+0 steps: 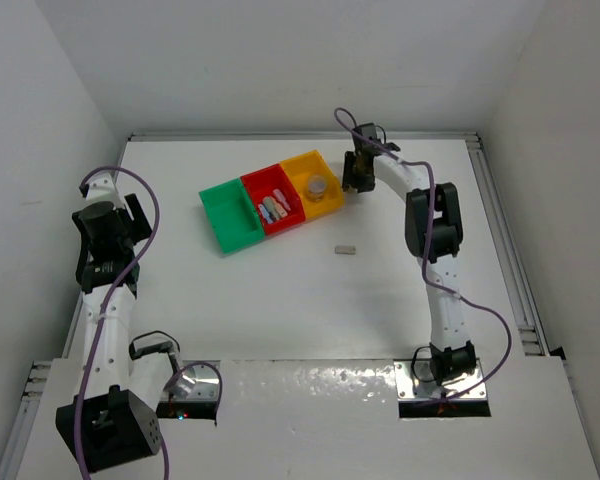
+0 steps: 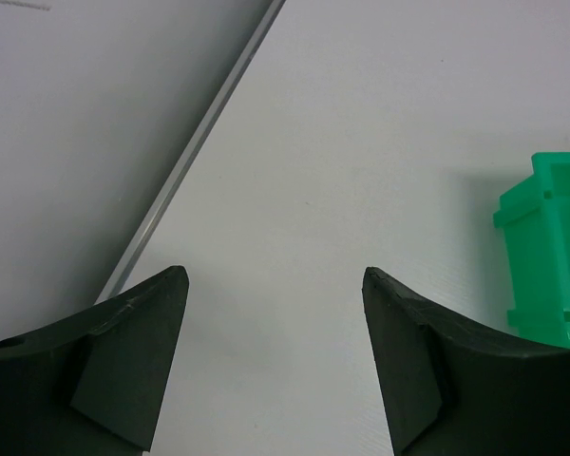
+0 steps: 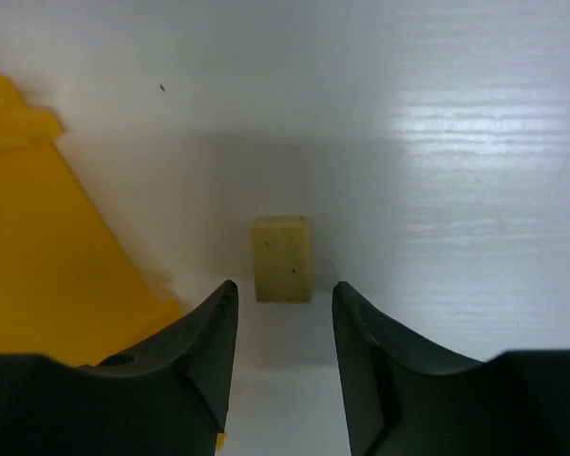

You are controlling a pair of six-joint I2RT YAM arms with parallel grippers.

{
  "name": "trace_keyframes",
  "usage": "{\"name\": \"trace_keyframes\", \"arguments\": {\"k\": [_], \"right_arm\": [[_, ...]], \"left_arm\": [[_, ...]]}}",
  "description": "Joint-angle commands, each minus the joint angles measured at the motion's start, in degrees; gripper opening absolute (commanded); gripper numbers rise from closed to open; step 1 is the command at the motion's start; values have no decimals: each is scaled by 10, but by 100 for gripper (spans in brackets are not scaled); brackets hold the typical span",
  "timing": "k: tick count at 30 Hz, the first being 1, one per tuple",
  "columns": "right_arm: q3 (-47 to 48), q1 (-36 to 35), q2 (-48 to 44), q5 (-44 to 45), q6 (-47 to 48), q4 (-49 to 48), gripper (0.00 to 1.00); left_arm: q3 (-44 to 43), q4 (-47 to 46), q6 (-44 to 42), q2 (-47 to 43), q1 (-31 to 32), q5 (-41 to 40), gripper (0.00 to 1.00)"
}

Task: Sort the stationery into containers
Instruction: Pick up the stationery from the center of the board, then place the stationery in the storage box.

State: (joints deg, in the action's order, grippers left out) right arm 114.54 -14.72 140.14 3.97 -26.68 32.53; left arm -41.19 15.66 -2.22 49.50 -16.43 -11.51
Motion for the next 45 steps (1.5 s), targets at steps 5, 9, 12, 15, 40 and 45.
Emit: {"name": "trace_keyframes", "arguments": {"k": [5, 9, 12, 15, 40, 45], "right_arm": [[38, -15, 34, 42, -3, 4, 32], [30, -15, 33, 77, -12, 16, 6], [-2, -15, 9, 98, -12, 7, 0], [-43, -15, -37, 119, 4, -15, 0], [-455, -348, -408, 47, 168, -563, 0], [-446, -376, -393, 64, 157, -563, 0]], "left_arm": [[-2, -20, 11, -4, 4, -8, 72], [-3, -16, 8, -7, 4, -16, 72], [-3, -14, 7, -7, 4, -17, 72], [-9, -14, 4, -7, 4, 1, 72], [-167, -21, 35, 175, 158, 540, 68], [-167, 4, 58, 217, 174, 561, 62]]}}
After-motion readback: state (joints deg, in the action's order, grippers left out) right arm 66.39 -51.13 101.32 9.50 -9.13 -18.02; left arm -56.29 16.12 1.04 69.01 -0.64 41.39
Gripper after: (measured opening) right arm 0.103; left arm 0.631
